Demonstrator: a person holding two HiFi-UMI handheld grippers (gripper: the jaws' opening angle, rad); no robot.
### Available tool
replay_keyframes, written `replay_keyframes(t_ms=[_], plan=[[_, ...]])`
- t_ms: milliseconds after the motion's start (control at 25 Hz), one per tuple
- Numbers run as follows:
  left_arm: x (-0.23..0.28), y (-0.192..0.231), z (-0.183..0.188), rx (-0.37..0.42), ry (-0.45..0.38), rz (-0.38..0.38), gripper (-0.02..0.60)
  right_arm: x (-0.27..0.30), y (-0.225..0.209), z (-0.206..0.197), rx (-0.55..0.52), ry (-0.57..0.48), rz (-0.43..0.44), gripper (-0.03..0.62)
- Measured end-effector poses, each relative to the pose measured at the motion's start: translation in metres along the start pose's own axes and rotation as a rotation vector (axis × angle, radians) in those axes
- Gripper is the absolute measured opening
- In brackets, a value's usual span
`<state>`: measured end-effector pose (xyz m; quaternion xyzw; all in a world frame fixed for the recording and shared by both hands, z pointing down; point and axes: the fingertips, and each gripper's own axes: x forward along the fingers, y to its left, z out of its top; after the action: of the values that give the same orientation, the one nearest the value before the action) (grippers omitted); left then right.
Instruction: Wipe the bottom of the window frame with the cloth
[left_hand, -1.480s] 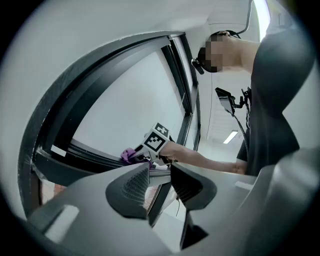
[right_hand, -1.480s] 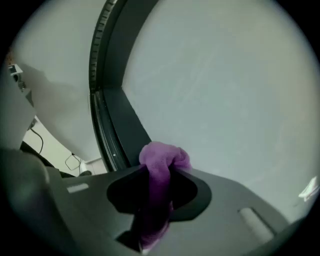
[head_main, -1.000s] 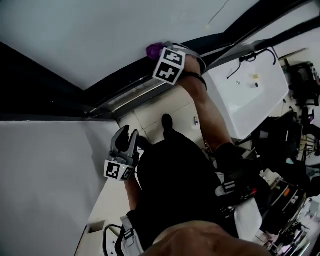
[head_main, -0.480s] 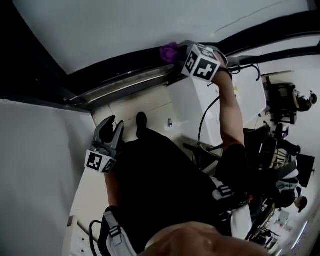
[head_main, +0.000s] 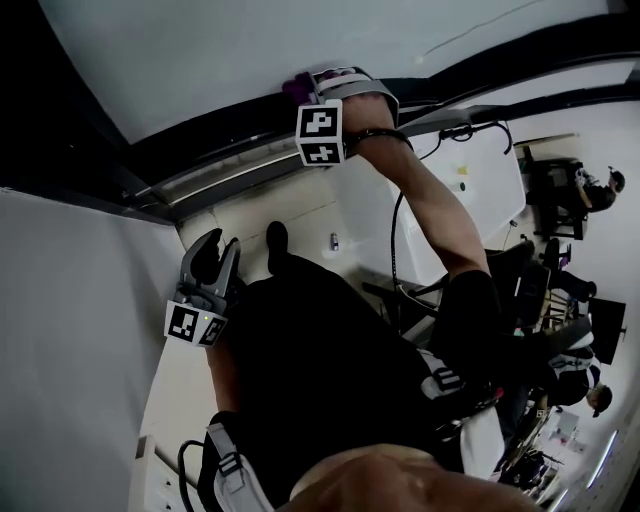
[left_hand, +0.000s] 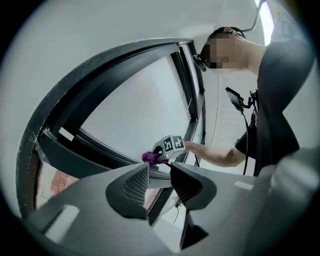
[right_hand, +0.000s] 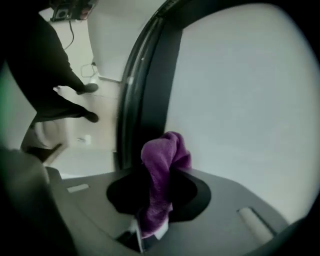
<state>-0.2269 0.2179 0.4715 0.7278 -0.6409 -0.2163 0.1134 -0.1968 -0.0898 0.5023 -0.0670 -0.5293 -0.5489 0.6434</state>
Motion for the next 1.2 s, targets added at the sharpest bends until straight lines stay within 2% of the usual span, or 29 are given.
replay_keyframes(t_ms=[40,120,160,200,280,320,360,400,480,520,560,600,720,760,800,880,960,1000,1040,1080,1120,1160,1200], plan=[[-0.001,-0.001,0.000,-0.002,0.001,0.001,0.135,-0.003,0.012,-0.001,0.015,-0.047,0.052,0.082],[-0.002,-0.003,0.001,0.005,0.005,0.002,0.134,-0.035,0.044,-0.006,0.055,-0.173,0.214,0.084],[-0.003,-0.002,0.003,0.009,0.007,0.002,0.135,-0.053,0.047,-0.014,0.106,-0.226,0.228,0.084],[-0.003,-0.001,0.004,0.010,0.008,0.002,0.135,-0.065,0.036,-0.025,0.170,-0.255,0.182,0.086],[-0.001,0.002,0.005,0.004,0.008,-0.007,0.135,-0.057,-0.002,-0.046,0.285,-0.258,0.033,0.087],[0.001,0.000,0.004,0.003,0.009,-0.017,0.135,-0.045,-0.014,-0.048,0.310,-0.261,0.002,0.089],[0.003,-0.004,0.004,0.005,0.013,-0.029,0.135,-0.036,-0.013,-0.045,0.306,-0.273,0.014,0.089],[0.005,-0.008,0.004,0.010,0.018,-0.041,0.135,-0.036,-0.001,-0.041,0.279,-0.287,0.060,0.073],[0.005,-0.013,0.003,0.015,0.027,-0.049,0.134,-0.061,0.046,-0.040,0.211,-0.328,0.211,0.075],[0.005,-0.012,0.002,0.011,0.032,-0.044,0.135,-0.076,0.064,-0.044,0.216,-0.371,0.270,0.078],[0.004,-0.009,0.001,0.005,0.036,-0.035,0.135,-0.084,0.069,-0.050,0.272,-0.437,0.287,0.083],[0.003,-0.008,0.000,0.000,0.041,-0.028,0.135,-0.086,0.060,-0.059,0.378,-0.520,0.264,0.084],[0.011,-0.013,0.000,-0.002,0.060,-0.047,0.135,-0.053,-0.007,-0.086,0.833,-0.803,0.135,0.086],[0.017,-0.018,0.001,0.003,0.068,-0.062,0.135,-0.039,-0.020,-0.086,0.951,-0.902,0.153,0.086],[0.021,-0.023,0.002,0.011,0.076,-0.074,0.135,-0.031,-0.019,-0.081,1.018,-1.001,0.216,0.086],[0.028,-0.029,0.004,0.029,0.095,-0.080,0.135,-0.044,0.012,-0.070,1.014,-1.187,0.383,0.084],[0.033,-0.028,0.003,0.034,0.119,-0.062,0.135,-0.076,0.054,-0.074,0.933,-1.338,0.486,0.084],[0.036,-0.026,0.000,0.028,0.131,-0.051,0.135,-0.085,0.066,-0.081,0.919,-1.386,0.481,0.084],[0.040,-0.025,-0.002,0.022,0.145,-0.041,0.135,-0.086,0.069,-0.090,0.943,-1.406,0.436,0.087],[0.046,-0.025,-0.005,0.019,0.157,-0.036,0.135,-0.078,0.062,-0.104,1.008,-1.391,0.355,0.088],[0.055,-0.027,-0.007,0.019,0.166,-0.036,0.135,-0.061,0.046,-0.119,1.100,-1.331,0.250,0.089],[0.064,-0.030,-0.009,0.021,0.174,-0.041,0.135,-0.039,0.028,-0.130,1.169,-1.227,0.142,0.089],[0.075,-0.034,-0.010,0.024,0.180,-0.049,0.135,-0.017,0.014,-0.132,1.165,-1.094,0.058,0.089]])
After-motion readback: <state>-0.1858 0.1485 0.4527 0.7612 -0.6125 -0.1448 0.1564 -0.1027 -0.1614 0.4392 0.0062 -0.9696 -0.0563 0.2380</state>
